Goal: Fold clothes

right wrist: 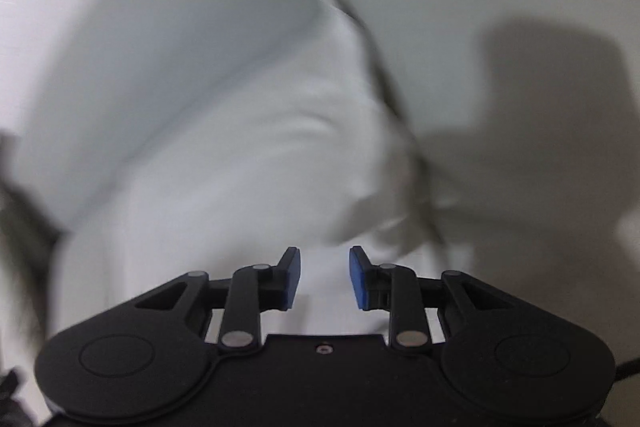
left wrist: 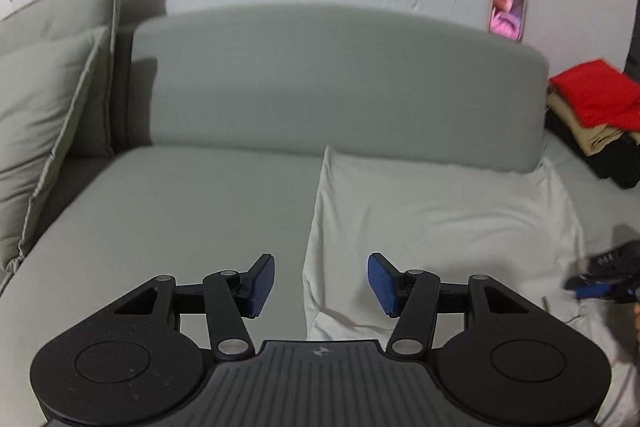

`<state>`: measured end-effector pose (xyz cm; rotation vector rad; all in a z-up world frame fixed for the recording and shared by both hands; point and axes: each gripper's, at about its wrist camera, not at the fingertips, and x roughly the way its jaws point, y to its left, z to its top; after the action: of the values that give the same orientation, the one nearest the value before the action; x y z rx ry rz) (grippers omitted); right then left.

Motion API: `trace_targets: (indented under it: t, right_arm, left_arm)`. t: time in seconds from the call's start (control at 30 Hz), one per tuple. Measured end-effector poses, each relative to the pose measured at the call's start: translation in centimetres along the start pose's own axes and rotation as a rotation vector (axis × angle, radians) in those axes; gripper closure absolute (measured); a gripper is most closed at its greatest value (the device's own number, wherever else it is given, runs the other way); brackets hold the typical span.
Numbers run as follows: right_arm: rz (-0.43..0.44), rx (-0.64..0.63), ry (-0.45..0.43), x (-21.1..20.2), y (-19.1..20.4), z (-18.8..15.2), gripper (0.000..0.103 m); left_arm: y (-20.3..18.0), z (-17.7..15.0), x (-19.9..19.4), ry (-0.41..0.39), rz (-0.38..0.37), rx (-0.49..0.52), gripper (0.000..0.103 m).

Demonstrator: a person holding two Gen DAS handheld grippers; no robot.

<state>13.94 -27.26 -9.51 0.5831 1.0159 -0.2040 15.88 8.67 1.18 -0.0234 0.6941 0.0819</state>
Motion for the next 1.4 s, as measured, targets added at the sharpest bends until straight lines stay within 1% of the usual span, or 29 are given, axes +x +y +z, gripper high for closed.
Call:
trace_targets:
  t: [0.03,0.07,0.1,0.17,0.23,0.27,0.3,0.33,0.4,0.5,0.53,0.6,0.63,0.67,0.7,0.73,0.8,0.83,0.87,0.93,0.97,1.0,1.03,1.1,1.17,1.2,1.23,1.33,1.4]
  right_arm:
    - [-0.058,-0.003,-0.016,0.2,-0.6,0.0,0.086]
    - [-0.115,-0.006,-0.033,0.3,-1.2,0.0,0.103]
    - [-0.137,-0.007,-0.057,-0.1,-1.7,0.0,0.103]
    - [-0.125,-0.003,-0.117,-1.8,-2.5,0.1,0.103]
    - [-0.111,-0.007,-0.168,-3.4,-2.9,0.2,0.098]
    - [-0.100,-0.017,-0.182,-4.0,-2.6,0.3,0.091]
    - [-0.074,-0.024,-0.190,-4.5,-2.3,0.5,0.087]
    - [-0.032,-0.027,-0.192,-4.6,-2.0,0.8,0.084]
    - [0.056,-0.025,-0.163,-3.7,-1.1,1.7,0.084]
    - [0.109,0.025,-0.056,0.0,-0.4,3.2,0.084]
    - [0.106,0.045,-0.021,1.2,-0.4,3.6,0.084]
    - [0.054,0.067,0.005,3.0,-1.1,4.0,0.085]
    - [0.021,0.076,-0.013,3.2,-1.6,4.1,0.094]
    - [-0.013,0.084,-0.051,3.0,-2.3,4.2,0.103]
    - [-0.025,0.099,-0.091,2.5,-2.9,4.3,0.103]
    - [-0.017,0.109,-0.120,1.7,-3.1,4.3,0.103]
    - [0.002,0.109,-0.154,-0.2,-2.8,4.1,0.095]
    - [0.023,0.103,-0.168,-1.2,-2.4,4.0,0.083]
    - [0.053,0.092,-0.179,-2.3,-1.9,3.9,0.077]
    - [0.091,0.060,-0.208,-4.1,-0.8,4.4,0.074]
    - [0.107,0.043,-0.224,-4.9,-0.2,4.7,0.068]
    - [0.122,0.026,-0.240,-5.8,0.4,5.0,0.064]
    - [0.132,0.013,-0.251,-6.3,0.9,5.3,0.057]
    - [0.112,-0.010,-0.263,-5.6,1.5,6.6,0.055]
    - [0.092,-0.010,-0.255,-4.2,1.6,7.8,0.055]
    - [0.086,0.001,-0.245,-3.4,1.6,9.1,0.055]
    - [0.082,0.009,-0.238,-2.5,1.4,10.3,0.055]
    - [0.070,0.016,-0.228,-0.3,0.2,12.1,0.057]
    - [0.079,0.026,-0.219,1.2,-0.5,13.2,0.057]
  left_arm:
    - [0.0,0.0,0.8,0.013,0.001,-0.002,0.049]
    - [0.0,0.0,1.7,0.027,0.003,-0.004,0.049]
    - [0.0,0.1,2.5,0.040,0.004,-0.006,0.050]
    - [-0.1,0.1,3.6,0.055,0.001,0.000,0.050]
    - [-0.1,0.2,4.3,0.064,-0.005,0.011,0.050]
    - [-0.1,0.2,4.6,0.068,-0.008,0.017,0.050]
    - [-0.2,0.3,5.0,0.071,-0.012,0.023,0.050]
    - [-0.3,0.4,5.3,0.071,-0.015,0.030,0.050]
    - [-0.7,0.6,6.1,0.076,-0.013,0.045,0.050]
    - [-0.9,1.0,7.3,0.088,-0.003,0.061,0.050]
    - [-0.8,1.2,7.6,0.092,0.000,0.065,0.050]
    - [-0.2,1.3,8.0,0.098,0.007,0.068,0.050]
    - [0.1,1.4,8.2,0.097,0.014,0.071,0.050]
    - [0.6,1.4,8.3,0.096,0.023,0.074,0.050]
    - [1.2,1.5,8.5,0.097,0.033,0.073,0.050]
    - [1.6,1.7,8.7,0.099,0.039,0.065,0.050]
    - [2.5,2.3,9.1,0.097,0.044,0.044,0.050]
    - [2.8,2.7,9.3,0.094,0.043,0.037,0.050]
    - [2.9,3.1,9.5,0.088,0.040,0.035,0.050]
    - [2.8,3.8,9.8,0.071,0.032,0.045,0.050]
    - [2.7,4.2,10.1,0.066,0.030,0.051,0.050]
    - [2.6,4.6,10.7,0.067,0.029,0.054,0.048]
    - [2.5,4.9,11.3,0.069,0.028,0.058,0.048]
    - [2.6,5.5,13.0,0.085,0.024,0.044,0.048]
    - [2.9,6.1,15.0,0.108,0.018,0.015,0.049]
    - [3.0,6.3,16.0,0.117,0.012,-0.003,0.049]
    - [3.1,6.6,17.1,0.127,0.006,-0.021,0.050]
    - [3.5,7.3,20.5,0.155,-0.022,-0.077,0.057]
    - [3.7,7.9,23.0,0.176,-0.044,-0.114,0.058]
